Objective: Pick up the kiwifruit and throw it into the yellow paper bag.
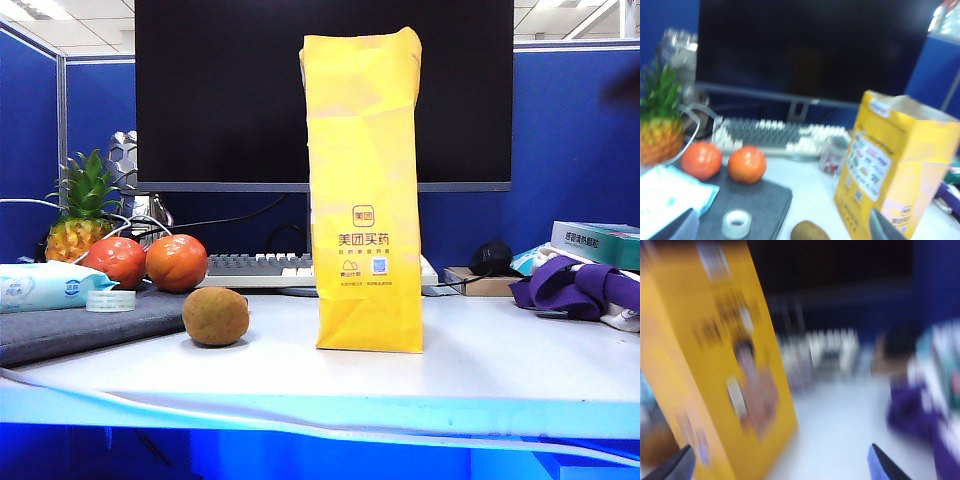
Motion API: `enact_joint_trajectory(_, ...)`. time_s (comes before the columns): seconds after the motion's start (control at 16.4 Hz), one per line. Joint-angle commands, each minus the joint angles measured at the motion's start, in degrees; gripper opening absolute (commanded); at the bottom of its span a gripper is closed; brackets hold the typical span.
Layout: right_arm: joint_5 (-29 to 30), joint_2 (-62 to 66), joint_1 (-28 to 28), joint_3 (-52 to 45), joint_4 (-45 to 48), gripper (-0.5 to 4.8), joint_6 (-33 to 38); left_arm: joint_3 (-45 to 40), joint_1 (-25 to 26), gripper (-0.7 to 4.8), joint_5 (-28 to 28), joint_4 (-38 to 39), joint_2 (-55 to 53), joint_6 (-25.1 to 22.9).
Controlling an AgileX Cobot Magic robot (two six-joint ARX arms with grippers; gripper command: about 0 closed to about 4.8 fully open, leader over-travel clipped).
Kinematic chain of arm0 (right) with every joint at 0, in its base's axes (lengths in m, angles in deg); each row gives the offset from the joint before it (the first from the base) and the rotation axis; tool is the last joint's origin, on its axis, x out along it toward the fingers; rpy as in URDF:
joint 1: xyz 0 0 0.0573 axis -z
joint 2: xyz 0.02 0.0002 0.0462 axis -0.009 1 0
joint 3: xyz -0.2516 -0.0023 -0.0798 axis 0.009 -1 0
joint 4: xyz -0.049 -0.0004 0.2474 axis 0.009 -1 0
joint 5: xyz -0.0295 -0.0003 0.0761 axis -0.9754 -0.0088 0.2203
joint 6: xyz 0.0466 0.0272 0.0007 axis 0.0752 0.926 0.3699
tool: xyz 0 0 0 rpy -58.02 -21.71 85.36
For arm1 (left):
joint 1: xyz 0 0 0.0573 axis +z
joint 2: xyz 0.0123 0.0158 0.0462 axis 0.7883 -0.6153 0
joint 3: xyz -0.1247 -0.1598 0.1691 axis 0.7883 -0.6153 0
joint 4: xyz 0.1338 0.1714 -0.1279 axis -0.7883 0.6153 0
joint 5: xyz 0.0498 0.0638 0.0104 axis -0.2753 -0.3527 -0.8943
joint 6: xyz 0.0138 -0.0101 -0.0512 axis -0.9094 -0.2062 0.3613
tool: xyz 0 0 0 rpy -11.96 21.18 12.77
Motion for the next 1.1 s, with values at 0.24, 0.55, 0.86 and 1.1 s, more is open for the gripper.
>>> enact_joint_trajectory(0.24,2.1,4.9,-0.3,15.2,-3.3,4.79,-2.4,18.4,0.1,4.79,0.9,-0.9,-27.0,-13.1)
enact_joint_trajectory(0.55,3.6,18.5,-0.3,28.2,-15.0,4.79,-1.9,35.2,-0.2,4.79,-0.6,6.8,-48.8,-20.0)
enact_joint_trajectory(0.86,12.0,28.3,-0.3,31.7,-18.3,4.79,-1.7,43.6,-10.3,4.79,-2.1,10.0,-73.2,-21.8)
enact_joint_trajectory(1.1,18.0,29.2,-0.3,31.7,-19.3,4.79,-1.7,44.7,-23.4,4.79,-15.7,13.0,-83.6,-14.6)
